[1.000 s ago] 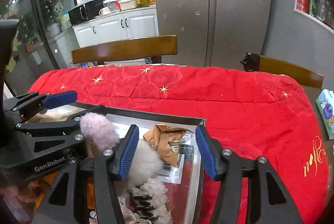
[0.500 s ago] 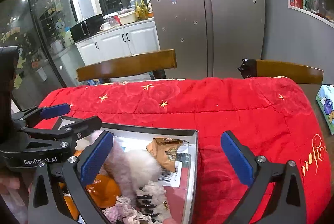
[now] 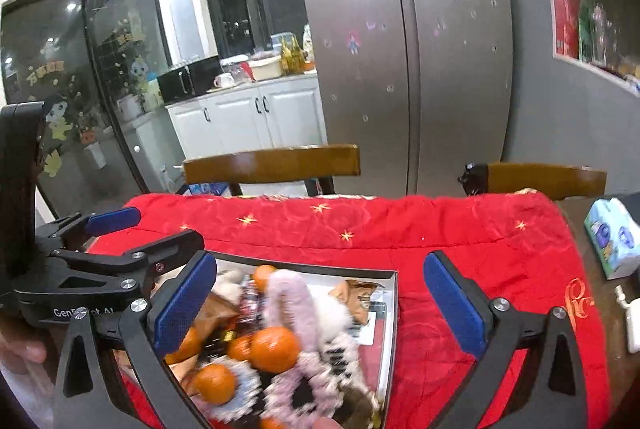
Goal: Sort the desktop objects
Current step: 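Open both tools and withdraw them from the tray, then move the left tool to the loose orange while the right tool nears the gold box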
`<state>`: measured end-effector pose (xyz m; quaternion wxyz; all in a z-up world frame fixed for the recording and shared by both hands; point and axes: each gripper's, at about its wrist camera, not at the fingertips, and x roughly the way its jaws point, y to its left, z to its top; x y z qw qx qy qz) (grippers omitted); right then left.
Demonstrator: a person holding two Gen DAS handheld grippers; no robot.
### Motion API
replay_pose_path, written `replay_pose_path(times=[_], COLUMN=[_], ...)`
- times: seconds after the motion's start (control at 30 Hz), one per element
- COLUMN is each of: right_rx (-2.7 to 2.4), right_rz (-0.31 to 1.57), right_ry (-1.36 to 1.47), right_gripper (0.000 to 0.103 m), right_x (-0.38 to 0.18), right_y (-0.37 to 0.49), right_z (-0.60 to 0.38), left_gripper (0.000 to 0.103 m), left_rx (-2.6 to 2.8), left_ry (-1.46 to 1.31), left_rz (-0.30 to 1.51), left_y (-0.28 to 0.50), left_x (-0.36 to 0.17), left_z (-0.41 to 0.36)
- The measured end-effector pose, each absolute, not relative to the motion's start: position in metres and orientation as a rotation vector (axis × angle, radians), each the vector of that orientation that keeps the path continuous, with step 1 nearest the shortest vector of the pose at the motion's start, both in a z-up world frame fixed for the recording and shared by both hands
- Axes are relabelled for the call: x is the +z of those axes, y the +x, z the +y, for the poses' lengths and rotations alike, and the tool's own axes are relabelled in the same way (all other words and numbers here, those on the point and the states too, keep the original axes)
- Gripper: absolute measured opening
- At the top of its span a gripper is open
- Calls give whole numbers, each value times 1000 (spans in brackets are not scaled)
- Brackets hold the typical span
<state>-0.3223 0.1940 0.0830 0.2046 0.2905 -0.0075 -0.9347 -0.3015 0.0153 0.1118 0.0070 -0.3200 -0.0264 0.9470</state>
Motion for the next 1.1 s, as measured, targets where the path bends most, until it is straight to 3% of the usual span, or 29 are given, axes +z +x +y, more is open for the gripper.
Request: replay_pose_path(times=[0.23,0.43,0.57,1.1], right_rx=[-2632,-2608,-2584,-2635], right_rz=[52,38,-16,180], right_ry=[670,616,605,683], right_gripper=[103,103,103,103], right_x=[137,148,138,51], right_y=[-253,-198,-171,-99], right_z=[190,191,197,197], left_gripper=[103,103,103,103], left_rx=[2991,3016,3034,2909], left_ry=[-824,-746,-740,-878], left_rz=[-83,-116,-87,-4], left_y=[-225,-165,-136,-90], left_x=[162,168,156,72], left_z=[10,6,11,42])
